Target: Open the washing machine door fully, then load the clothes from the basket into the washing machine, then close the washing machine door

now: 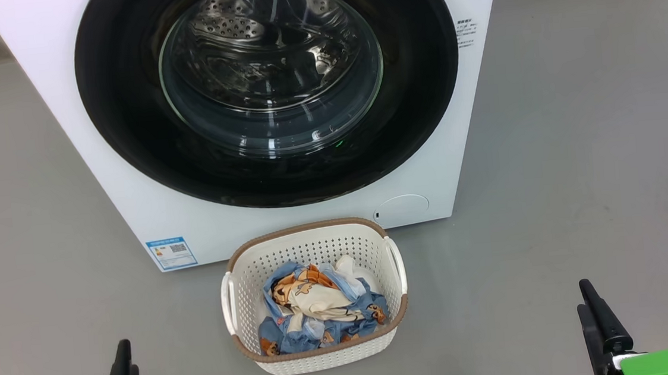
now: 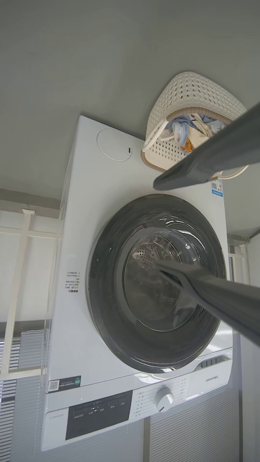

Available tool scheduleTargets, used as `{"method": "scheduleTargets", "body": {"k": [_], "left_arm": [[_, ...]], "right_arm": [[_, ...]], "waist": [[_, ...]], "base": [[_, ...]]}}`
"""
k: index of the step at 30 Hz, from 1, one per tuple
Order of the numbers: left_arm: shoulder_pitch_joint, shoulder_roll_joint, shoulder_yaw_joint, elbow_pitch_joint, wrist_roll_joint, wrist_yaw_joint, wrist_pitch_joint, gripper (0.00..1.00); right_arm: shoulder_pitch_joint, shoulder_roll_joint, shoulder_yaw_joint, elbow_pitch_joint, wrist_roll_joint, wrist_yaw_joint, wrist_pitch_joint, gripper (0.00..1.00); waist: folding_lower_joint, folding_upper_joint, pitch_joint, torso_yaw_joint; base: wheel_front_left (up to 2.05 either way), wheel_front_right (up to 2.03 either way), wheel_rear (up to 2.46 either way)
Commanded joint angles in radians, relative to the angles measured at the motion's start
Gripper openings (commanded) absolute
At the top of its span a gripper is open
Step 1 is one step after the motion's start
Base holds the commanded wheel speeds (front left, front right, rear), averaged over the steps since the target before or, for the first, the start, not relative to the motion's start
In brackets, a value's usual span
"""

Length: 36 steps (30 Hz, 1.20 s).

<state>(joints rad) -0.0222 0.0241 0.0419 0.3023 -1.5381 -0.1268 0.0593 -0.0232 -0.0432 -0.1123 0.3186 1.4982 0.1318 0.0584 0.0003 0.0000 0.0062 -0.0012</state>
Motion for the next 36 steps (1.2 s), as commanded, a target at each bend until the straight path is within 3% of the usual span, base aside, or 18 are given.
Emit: {"method": "scheduleTargets", "body": {"k": [1, 36], "left_arm": [[-0.037, 0.021, 0.003, -0.031, 0.020, -0.001, -0.010, 1.00], [-0.031, 0.070, -0.035, -0.068, 0.478, -0.002, -0.112, 1.00]], "right_arm": [[-0.049, -0.016, 0.007, -0.030, -0.023, 0.000, -0.010, 1.00], [-0.077, -0.054, 0.060, -0.062, -0.509, 0.000, -0.112, 1.00]], "waist": [[-0.0002, 0.0000, 0.000, 0.000], [-0.0002, 0.0000, 0.001, -0.001]], "base": [[0.00, 0.00, 0.00], [0.00, 0.00, 0.00]]}}
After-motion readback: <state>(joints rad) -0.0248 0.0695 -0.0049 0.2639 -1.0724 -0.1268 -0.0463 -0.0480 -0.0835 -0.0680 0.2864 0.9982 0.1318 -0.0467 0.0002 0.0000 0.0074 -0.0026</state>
